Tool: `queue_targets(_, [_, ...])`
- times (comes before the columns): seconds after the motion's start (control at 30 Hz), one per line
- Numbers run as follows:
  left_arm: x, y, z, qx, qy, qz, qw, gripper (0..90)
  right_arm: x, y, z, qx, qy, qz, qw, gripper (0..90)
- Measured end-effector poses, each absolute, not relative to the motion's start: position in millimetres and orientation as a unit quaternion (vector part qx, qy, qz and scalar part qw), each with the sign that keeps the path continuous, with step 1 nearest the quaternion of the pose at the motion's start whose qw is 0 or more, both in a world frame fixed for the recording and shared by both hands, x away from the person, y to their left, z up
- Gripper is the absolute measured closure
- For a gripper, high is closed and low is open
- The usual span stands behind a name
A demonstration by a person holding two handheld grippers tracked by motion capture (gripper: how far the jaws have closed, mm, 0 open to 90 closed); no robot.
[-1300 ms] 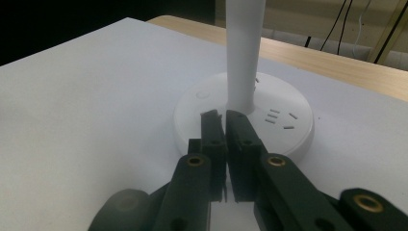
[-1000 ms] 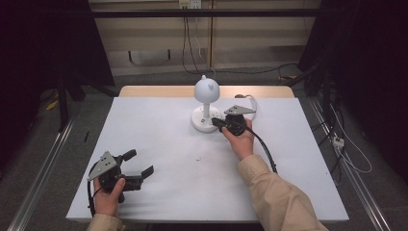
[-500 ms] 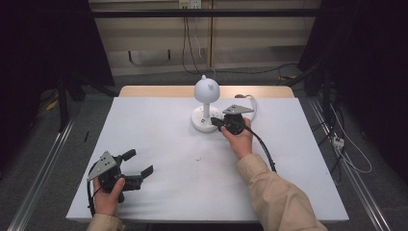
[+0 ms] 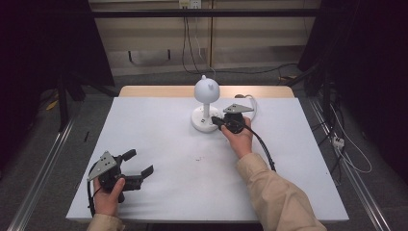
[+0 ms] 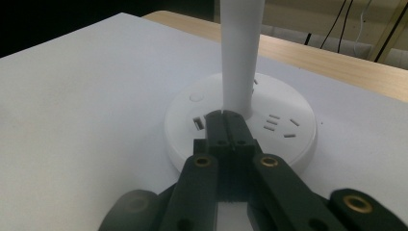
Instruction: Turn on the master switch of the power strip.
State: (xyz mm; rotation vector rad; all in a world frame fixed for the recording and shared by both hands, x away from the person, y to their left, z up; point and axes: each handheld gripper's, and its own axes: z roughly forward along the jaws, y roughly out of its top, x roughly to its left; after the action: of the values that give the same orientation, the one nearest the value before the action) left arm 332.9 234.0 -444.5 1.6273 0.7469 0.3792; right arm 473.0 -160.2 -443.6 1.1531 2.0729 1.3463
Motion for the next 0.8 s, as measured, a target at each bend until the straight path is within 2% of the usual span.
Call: queue_targets(0.8, [333, 235, -444, 0.702, 0.326, 0.164, 0.611, 4.5, 485, -152, -450, 0.414, 0.754, 0.465, 0.208, 90.0])
